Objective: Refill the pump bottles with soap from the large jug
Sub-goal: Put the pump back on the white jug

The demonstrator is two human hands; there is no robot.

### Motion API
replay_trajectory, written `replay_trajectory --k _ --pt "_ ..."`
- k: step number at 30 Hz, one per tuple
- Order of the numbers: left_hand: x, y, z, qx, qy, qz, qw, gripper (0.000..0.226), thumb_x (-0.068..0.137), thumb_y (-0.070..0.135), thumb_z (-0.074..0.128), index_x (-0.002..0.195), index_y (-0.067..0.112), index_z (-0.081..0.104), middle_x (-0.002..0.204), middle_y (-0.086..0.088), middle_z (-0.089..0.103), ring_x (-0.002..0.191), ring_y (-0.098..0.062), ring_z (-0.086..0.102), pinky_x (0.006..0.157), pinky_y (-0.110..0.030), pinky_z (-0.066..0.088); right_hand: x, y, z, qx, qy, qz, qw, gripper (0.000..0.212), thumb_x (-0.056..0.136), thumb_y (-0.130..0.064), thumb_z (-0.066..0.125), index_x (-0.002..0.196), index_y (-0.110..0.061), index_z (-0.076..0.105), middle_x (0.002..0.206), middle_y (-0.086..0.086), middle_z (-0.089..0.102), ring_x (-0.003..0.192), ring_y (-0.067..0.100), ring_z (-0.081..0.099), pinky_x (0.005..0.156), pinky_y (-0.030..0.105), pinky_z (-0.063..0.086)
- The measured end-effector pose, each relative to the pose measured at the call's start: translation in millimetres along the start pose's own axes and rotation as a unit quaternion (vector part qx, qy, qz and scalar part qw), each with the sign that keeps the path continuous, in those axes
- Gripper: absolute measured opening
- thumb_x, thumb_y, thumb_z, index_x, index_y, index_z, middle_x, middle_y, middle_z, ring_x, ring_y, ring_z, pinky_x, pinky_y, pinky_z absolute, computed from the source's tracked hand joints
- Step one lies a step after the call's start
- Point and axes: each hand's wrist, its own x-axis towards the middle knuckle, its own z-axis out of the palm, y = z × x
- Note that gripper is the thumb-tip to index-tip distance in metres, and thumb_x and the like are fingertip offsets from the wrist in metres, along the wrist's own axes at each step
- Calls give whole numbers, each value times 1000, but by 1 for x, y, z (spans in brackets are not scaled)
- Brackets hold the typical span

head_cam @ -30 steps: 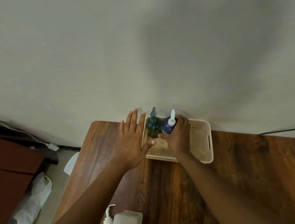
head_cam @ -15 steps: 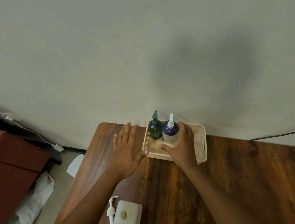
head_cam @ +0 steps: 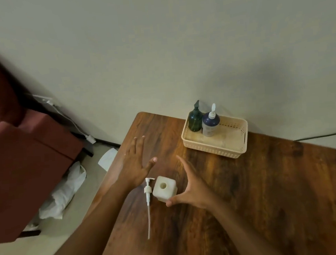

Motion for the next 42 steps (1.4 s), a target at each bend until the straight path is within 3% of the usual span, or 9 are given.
replay_trajectory --k 6,13,17,23,25,28,33,38,42 --pt "-16 -20 7 -31 -29 -37 998 82 101 59 47 164 34 1 174 2 -7 160 -20 -7 128 -55 7 7 14 39 -28 -15 14 999 139 48 -57 94 150 -59 -1 164 -19 9 150 14 12 114 44 30" --pt "-33 -30 10 -42 -41 -81 995 78 102 55 48 164 35 5 174 -2 2 159 -25 4 124 -51 13 19 35 79 -29 69 48 996 106 65 -37 92 148 -46 26 151 -13 40 140 12 36 100 24 40" --pt "-34 -35 13 -39 -49 -82 995 79 103 53 49 165 31 6 173 -3 5 159 -25 5 125 -49 13 21 38 83 -52 107 35 992 90 71 -40 88 146 -35 37 146 -9 47 134 5 39 100 20 39" --pt "-19 -55 40 -33 -78 -109 990 81 99 58 54 164 36 9 170 -8 17 154 -33 20 119 -52 27 16 36 78 -58 132 40 989 89 72 -41 87 147 -31 39 147 -7 47 131 2 35 97 18 36" --pt "-12 -62 54 -13 -86 -136 987 82 96 57 59 162 38 14 165 -10 25 148 -34 30 114 -51 36 13 36 75 -62 140 38 988 90 72 -41 87 147 -31 39 147 -7 47 135 8 39 100 22 40" --pt "-7 -70 75 27 -99 -156 982 78 94 50 64 160 36 25 148 -11 41 126 -27 49 96 -35 49 9 35 70 -64 151 30 986 90 72 -40 88 147 -31 39 146 -6 47 134 10 42 99 27 46" --pt "-7 -66 101 28 -123 -183 975 52 97 28 65 146 35 48 135 -3 50 104 -15 51 90 -28 54 1 31 63 -73 175 22 982 90 71 -42 88 146 -33 39 145 -8 48 126 0 34 95 22 44" --pt "-5 -58 104 8 -123 -172 977 34 98 19 64 131 29 65 125 0 60 104 -16 58 91 -30 56 -6 30 53 -53 187 24 981 89 69 -41 89 144 -35 41 132 -22 42 123 -5 34 87 1 32" --pt "-3 -43 101 -29 -120 -153 980 31 96 12 65 125 23 69 125 0 67 111 -19 64 93 -30 57 -17 30 41 -33 192 33 980 90 71 -41 88 146 -33 38 143 -11 46 126 -1 34 92 13 38"
